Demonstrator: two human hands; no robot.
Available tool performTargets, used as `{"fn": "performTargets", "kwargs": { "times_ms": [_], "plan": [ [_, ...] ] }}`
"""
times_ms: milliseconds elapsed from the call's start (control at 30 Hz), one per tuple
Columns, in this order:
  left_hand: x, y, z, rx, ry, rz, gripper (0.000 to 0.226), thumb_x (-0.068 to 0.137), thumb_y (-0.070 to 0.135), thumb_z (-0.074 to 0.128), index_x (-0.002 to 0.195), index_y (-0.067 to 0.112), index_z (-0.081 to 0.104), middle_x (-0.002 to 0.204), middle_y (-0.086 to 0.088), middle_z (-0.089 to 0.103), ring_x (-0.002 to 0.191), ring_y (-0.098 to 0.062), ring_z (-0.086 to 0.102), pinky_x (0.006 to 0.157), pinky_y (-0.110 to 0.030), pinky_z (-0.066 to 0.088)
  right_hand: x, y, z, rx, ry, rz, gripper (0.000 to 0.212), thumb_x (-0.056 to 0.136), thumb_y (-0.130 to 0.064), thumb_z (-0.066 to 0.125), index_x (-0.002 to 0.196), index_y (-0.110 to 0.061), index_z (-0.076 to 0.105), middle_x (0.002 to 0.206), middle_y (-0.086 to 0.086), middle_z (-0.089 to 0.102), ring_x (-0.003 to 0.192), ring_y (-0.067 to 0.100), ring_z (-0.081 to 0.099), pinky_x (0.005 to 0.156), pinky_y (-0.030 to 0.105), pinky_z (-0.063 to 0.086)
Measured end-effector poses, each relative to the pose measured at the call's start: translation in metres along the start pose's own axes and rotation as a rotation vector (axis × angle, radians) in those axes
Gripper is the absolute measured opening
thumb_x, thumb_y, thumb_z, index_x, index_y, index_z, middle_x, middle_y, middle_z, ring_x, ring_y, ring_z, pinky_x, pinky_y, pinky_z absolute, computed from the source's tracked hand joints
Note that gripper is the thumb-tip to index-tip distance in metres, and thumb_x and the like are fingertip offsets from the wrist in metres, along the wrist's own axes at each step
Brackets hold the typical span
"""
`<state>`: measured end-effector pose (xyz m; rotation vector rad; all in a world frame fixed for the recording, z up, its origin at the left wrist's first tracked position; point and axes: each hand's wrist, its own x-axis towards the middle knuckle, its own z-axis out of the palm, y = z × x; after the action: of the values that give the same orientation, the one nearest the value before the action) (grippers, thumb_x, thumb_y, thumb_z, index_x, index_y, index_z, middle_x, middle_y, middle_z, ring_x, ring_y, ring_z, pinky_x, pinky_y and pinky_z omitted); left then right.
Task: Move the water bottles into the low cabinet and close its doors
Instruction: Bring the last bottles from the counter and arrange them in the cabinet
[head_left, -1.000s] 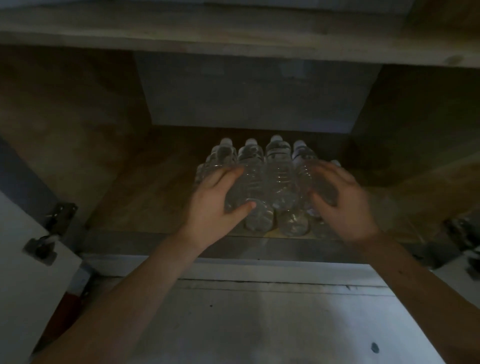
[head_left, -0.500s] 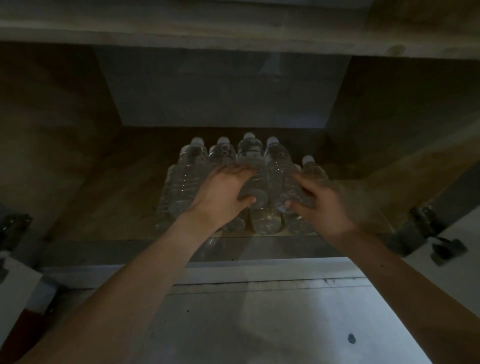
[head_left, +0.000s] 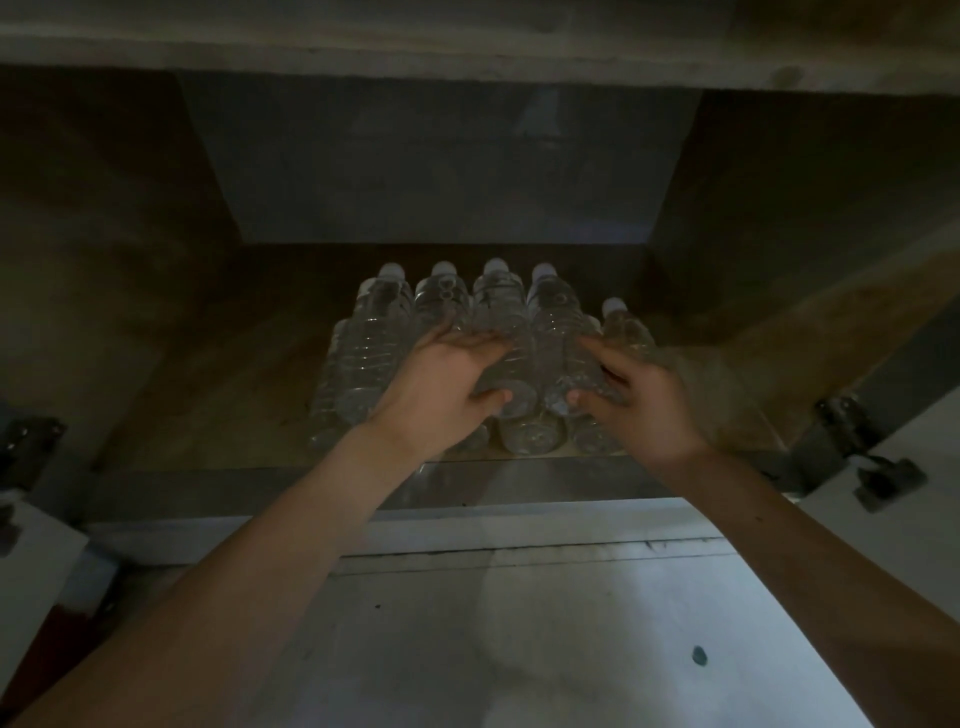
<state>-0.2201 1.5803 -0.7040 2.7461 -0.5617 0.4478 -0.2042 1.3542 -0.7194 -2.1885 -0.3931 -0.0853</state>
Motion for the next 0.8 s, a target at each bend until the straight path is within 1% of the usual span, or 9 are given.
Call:
{"fn": "performTargets", "kwargs": {
  "times_ms": [100, 233, 333, 400, 500, 600, 667, 733, 800],
  "plan": [
    [-0.005, 0.002, -0.001, -0.018, 0.005, -0.004, 0.056, 0.087, 0.033, 0.071, 0.138, 0.016, 0.054, 0.143, -0.003, 0.055, 0.133, -0.015, 0.049, 0.120, -0.038, 0.021, -0.003, 0.001, -0.001, -0.027, 0.002, 0.002, 0.062, 0.086, -0.013, 0.073, 0.143, -0.023, 0.049, 0.142, 0.000, 0.056, 0.128, 0.012, 0.053, 0.108, 0.037, 0.046],
    [-0.008, 0.005, -0.002, -0.038, 0.010, -0.023, 0.056, 0.087, 0.032, 0.072, 0.138, 0.016, 0.055, 0.142, -0.004, 0.055, 0.132, -0.016, 0.050, 0.118, -0.032, 0.017, -0.005, 0.002, -0.001, -0.030, -0.013, -0.012, 0.061, 0.087, -0.014, 0.072, 0.143, -0.023, 0.049, 0.141, 0.000, 0.056, 0.128, 0.014, 0.053, 0.108, 0.041, 0.046],
    [-0.008, 0.007, -0.003, -0.059, 0.010, -0.047, 0.057, 0.087, 0.035, 0.070, 0.139, 0.017, 0.053, 0.141, -0.003, 0.056, 0.130, -0.019, 0.050, 0.118, -0.036, 0.025, -0.006, 0.001, -0.003, -0.055, -0.030, -0.016, 0.061, 0.087, -0.017, 0.072, 0.143, -0.026, 0.049, 0.142, -0.002, 0.056, 0.128, 0.013, 0.054, 0.107, 0.041, 0.047],
    [-0.007, 0.009, -0.002, -0.081, 0.016, -0.059, 0.059, 0.088, 0.041, 0.067, 0.140, 0.018, 0.052, 0.139, -0.002, 0.055, 0.129, -0.020, 0.049, 0.116, -0.041, 0.032, -0.007, 0.000, -0.008, -0.022, -0.059, 0.008, 0.058, 0.087, -0.019, 0.072, 0.140, -0.030, 0.050, 0.139, -0.007, 0.056, 0.127, 0.011, 0.054, 0.106, 0.035, 0.048],
    [-0.001, 0.015, -0.002, -0.120, 0.017, -0.048, 0.059, 0.090, 0.043, 0.062, 0.142, 0.018, 0.049, 0.141, -0.002, 0.053, 0.131, -0.019, 0.045, 0.116, -0.041, 0.031, -0.009, 0.002, -0.025, 0.070, -0.028, 0.119, 0.051, 0.092, -0.019, 0.066, 0.138, -0.034, 0.049, 0.132, -0.013, 0.055, 0.124, 0.008, 0.052, 0.093, 0.015, 0.045],
    [0.011, 0.022, 0.000, -0.142, -0.015, -0.004, 0.064, 0.090, 0.046, 0.062, 0.144, 0.018, 0.046, 0.146, -0.003, 0.049, 0.135, -0.021, 0.041, 0.117, -0.039, 0.029, -0.013, 0.017, -0.043, 0.024, 0.060, 0.208, 0.047, 0.096, -0.022, 0.061, 0.141, -0.028, 0.049, 0.134, -0.008, 0.056, 0.118, 0.012, 0.053, 0.096, 0.021, 0.045],
    [0.020, 0.026, 0.003, -0.135, -0.069, 0.037, 0.069, 0.088, 0.049, 0.063, 0.146, 0.019, 0.043, 0.149, -0.002, 0.045, 0.138, -0.021, 0.039, 0.118, -0.041, 0.027, -0.017, 0.028, -0.048, -0.079, 0.048, 0.238, 0.045, 0.096, -0.031, 0.059, 0.140, -0.031, 0.049, 0.125, -0.008, 0.059, 0.109, 0.013, 0.058, 0.091, 0.020, 0.045],
    [0.028, 0.029, 0.008, -0.120, -0.105, 0.075, 0.072, 0.087, 0.052, 0.064, 0.148, 0.019, 0.041, 0.150, -0.004, 0.044, 0.139, -0.022, 0.038, 0.119, -0.043, 0.025, -0.019, 0.039, -0.050, -0.130, 0.034, 0.245, 0.045, 0.097, -0.033, 0.057, 0.141, -0.027, 0.049, 0.130, -0.002, 0.060, 0.117, 0.020, 0.057, 0.094, 0.020, 0.041],
    [0.034, 0.031, 0.011, -0.101, -0.126, 0.077, 0.075, 0.087, 0.054, 0.063, 0.149, 0.020, 0.039, 0.152, -0.003, 0.042, 0.140, -0.021, 0.036, 0.121, -0.040, 0.020, -0.018, 0.044, -0.050, -0.126, 0.021, 0.268, 0.046, 0.098, -0.031, 0.055, 0.143, -0.024, 0.047, 0.134, -0.001, 0.057, 0.121, 0.020, 0.054, 0.093, 0.016, 0.038]
  ]
}}
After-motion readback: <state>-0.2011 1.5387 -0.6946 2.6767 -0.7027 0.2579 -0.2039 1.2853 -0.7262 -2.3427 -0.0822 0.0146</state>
